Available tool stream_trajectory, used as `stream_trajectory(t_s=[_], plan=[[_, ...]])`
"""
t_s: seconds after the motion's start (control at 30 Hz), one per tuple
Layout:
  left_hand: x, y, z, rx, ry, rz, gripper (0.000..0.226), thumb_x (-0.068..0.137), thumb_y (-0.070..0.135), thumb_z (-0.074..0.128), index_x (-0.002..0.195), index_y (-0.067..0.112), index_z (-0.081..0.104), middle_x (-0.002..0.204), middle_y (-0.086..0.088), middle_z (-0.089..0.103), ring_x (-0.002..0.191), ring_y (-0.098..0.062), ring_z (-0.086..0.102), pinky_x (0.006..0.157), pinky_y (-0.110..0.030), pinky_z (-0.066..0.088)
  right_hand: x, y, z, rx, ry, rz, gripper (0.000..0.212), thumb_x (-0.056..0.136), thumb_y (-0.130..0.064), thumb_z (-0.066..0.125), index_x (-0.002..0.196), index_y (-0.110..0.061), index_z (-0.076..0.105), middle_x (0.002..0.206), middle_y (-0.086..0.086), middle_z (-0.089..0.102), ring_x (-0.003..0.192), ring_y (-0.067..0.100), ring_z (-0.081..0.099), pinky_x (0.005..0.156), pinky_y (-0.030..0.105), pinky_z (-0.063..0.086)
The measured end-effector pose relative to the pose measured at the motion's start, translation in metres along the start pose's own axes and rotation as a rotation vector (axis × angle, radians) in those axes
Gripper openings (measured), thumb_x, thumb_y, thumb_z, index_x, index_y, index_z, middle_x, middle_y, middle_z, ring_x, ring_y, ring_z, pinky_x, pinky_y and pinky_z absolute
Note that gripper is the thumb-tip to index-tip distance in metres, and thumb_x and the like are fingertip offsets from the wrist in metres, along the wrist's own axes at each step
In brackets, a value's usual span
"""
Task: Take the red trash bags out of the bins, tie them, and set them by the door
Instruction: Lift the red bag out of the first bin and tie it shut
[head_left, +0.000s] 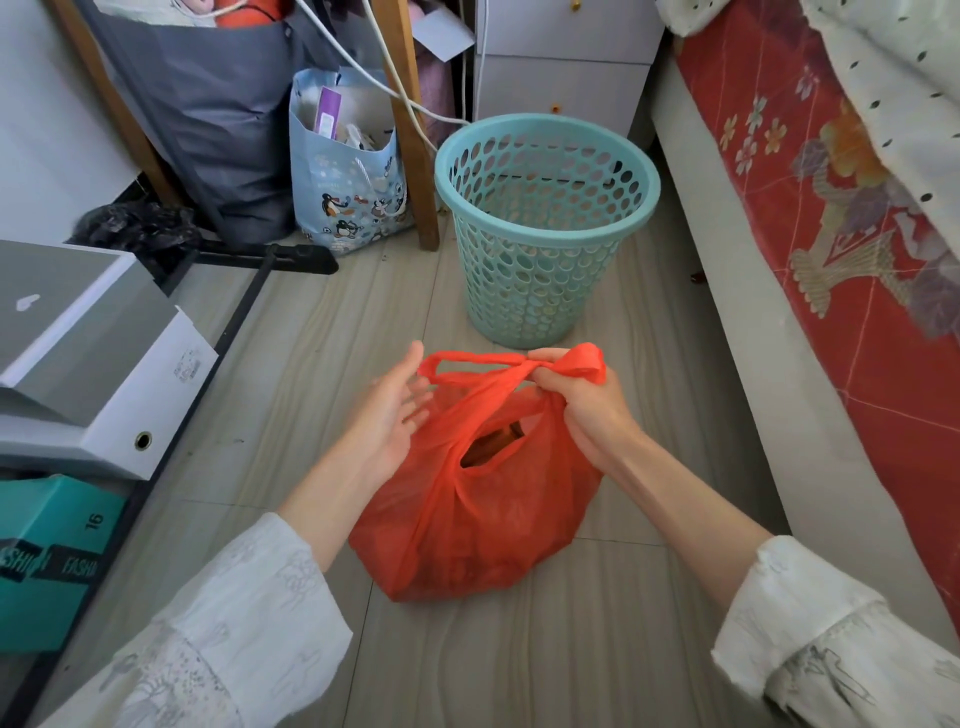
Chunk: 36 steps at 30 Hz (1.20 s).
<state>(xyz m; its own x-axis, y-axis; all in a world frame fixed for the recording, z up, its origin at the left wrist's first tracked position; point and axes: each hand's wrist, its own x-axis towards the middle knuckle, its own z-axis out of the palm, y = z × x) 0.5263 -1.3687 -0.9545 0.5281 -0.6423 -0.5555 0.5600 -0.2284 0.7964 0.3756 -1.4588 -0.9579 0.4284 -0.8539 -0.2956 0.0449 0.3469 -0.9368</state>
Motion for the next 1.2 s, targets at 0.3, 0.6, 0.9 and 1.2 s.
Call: stream_trajectory(t_s=[0.3,0.6,0.9,1.2], plan=[[0.010,0.006,0.010,-0.345,-0.125,-0.032,0.034,0.093,0.039,0.041,0.098,0.010,0.058,0.092,-0.002,0.058,0.084,-0.012,0.056,0.076,-0.024,0.048,-0.008,0.005,0.007,-0.062,-0.148,-0.082,0.017,0.085,0.000,0.058,0.082,-0.014,0.067,0.073,0.000,0.066,0.067,0.008,0.061,0.069,0.020,0.048],[0.015,0.000,-0.001,-0.604,-0.173,0.011,0.039,0.098,0.039,0.028,0.066,0.020,0.041,0.035,0.007,0.029,0.032,-0.008,0.032,0.061,-0.026,0.044,0.009,0.004,-0.004,0.520,0.017,0.144,0.055,0.099,-0.041,0.023,0.062,-0.011,0.049,0.053,0.005,0.062,0.057,0.018,0.064,0.073,0.029,0.051],[0.033,-0.013,-0.051,-0.221,0.179,0.158,0.036,0.100,0.026,0.022,0.066,0.018,0.031,0.028,0.011,0.019,0.025,-0.004,0.017,0.033,-0.008,0.020,0.014,0.015,-0.044,0.433,0.323,0.319,0.071,0.098,-0.030,0.019,0.028,-0.020,0.026,0.025,-0.005,0.014,0.019,0.010,0.012,0.035,0.007,0.024],[0.043,-0.024,-0.077,-0.131,0.323,0.167,0.037,0.100,0.025,0.024,0.064,0.016,0.031,0.028,0.013,0.018,0.025,-0.005,0.016,0.034,-0.007,0.019,0.015,0.019,-0.071,0.228,0.543,0.330,0.041,0.096,-0.022,0.017,0.056,-0.016,0.024,0.024,-0.006,0.015,0.018,0.009,0.012,0.033,0.007,0.024]])
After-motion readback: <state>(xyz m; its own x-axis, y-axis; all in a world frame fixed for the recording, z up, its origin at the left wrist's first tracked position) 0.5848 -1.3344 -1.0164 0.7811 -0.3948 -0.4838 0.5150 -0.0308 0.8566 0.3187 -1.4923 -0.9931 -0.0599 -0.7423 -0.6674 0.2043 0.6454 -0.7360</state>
